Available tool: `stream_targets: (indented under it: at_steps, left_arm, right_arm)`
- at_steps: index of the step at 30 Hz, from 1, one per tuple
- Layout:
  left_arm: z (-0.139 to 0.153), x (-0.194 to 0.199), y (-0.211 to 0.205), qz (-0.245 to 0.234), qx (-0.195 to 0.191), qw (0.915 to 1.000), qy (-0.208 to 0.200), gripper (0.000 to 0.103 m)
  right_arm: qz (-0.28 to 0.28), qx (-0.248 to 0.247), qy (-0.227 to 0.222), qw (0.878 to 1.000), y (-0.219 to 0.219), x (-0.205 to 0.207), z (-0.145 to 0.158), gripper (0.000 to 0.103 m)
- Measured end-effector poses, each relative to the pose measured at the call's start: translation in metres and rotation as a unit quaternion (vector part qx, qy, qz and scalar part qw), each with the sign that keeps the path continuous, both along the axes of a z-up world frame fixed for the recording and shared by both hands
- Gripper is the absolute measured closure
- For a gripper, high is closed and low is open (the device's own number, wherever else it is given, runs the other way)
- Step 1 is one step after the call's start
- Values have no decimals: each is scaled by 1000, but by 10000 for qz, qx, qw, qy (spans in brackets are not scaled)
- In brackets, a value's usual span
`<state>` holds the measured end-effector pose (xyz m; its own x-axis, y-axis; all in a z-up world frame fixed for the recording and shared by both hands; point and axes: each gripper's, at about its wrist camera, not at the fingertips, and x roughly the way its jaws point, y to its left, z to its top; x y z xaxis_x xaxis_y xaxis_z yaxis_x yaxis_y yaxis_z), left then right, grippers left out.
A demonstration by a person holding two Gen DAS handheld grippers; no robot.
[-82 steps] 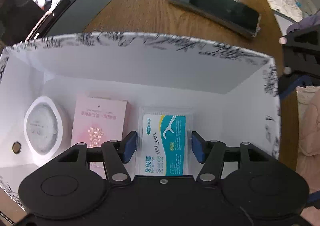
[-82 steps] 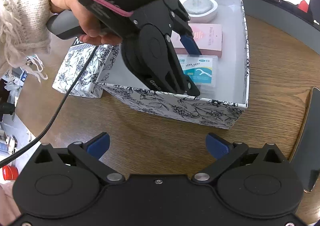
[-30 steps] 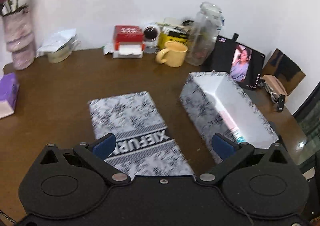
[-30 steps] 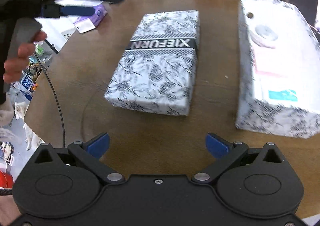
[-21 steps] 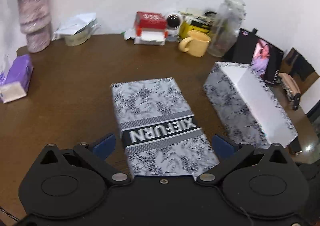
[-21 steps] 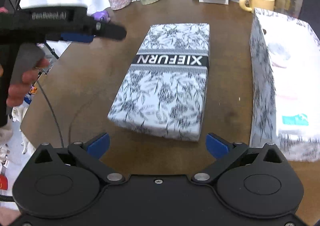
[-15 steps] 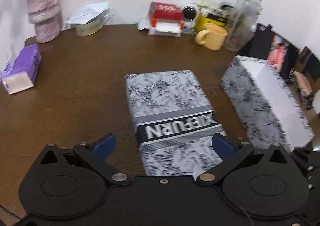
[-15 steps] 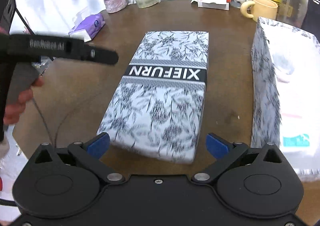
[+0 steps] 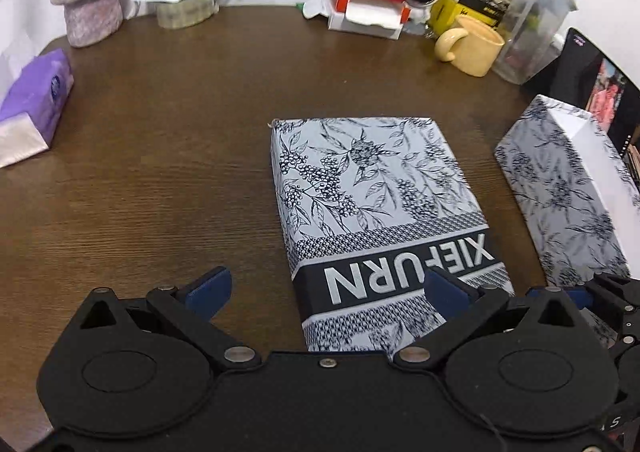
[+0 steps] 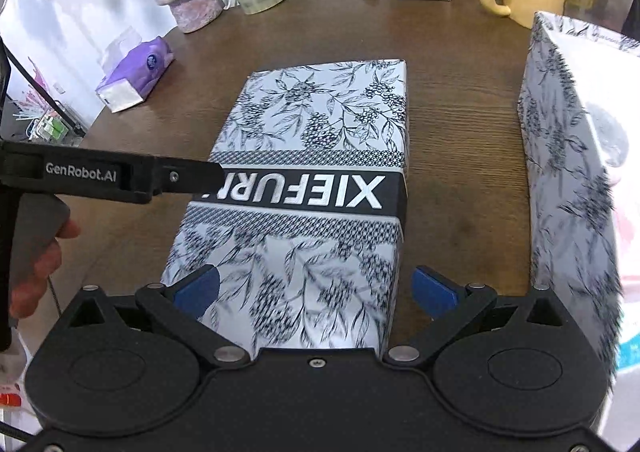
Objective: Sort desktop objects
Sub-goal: 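Move the left tool to the black-and-white XIEFURN gift box, then close the left gripper on the XIEFURN box's printed band edge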
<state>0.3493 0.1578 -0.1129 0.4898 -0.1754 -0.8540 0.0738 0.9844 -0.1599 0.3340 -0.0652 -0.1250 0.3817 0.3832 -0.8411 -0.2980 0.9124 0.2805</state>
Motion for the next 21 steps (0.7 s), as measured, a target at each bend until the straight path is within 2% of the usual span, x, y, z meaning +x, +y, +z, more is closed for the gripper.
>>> stream_targets:
  at_steps: [9, 19, 21]
  left_arm:
    - [-28, 21, -3, 122, -289, 9988, 363, 0]
    - [-41, 23, -6, 377, -732, 9953, 513, 0]
    - [-41, 21, -9, 393, -747, 9954, 443, 0]
  right_arm:
    - [-329, 170, 146, 9992, -7, 22, -25, 0]
    - [-168, 370, 47, 9992, -8, 31, -30, 0]
    - [-134, 387, 20, 9992, -7, 31, -30, 0]
